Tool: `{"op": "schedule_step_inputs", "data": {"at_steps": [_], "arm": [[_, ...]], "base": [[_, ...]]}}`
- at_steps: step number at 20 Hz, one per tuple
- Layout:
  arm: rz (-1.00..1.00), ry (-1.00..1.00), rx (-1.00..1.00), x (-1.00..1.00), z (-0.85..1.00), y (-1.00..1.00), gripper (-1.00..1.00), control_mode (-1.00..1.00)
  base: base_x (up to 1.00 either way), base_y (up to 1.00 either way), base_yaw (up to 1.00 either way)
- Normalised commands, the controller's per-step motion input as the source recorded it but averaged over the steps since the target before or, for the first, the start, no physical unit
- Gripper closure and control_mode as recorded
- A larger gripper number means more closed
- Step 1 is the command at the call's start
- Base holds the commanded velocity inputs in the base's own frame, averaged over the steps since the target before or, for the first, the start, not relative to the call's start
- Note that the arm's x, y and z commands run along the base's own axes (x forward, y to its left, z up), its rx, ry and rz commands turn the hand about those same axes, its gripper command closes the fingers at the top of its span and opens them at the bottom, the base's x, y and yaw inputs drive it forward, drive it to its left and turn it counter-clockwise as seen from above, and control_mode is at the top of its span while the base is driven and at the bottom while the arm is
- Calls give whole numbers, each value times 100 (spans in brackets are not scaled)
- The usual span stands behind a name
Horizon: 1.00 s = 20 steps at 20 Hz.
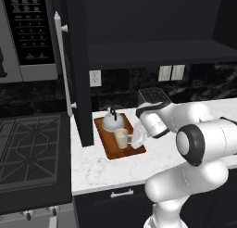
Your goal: Pick the kettle from the counter and place it on the tray. Then pick the mug from the cabinet and place it on the tray. Then close the cabinet doors.
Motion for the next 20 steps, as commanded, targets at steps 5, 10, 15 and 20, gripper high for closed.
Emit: {"op": "schedule_step_inputs", "data": {"at_steps": [5, 10, 15, 20], "arm": [[0, 0, 0, 19, -17, 3, 100, -100], [0, 0, 0, -6, -13, 0, -100, -100], [0, 0, 0, -14, -7, 0, -100, -100], [0, 0, 0, -3, 4, -19, -100, -100]], "base": [[0, 0, 0], [0, 0, 0], [0, 0, 0], [0, 0, 0]]}}
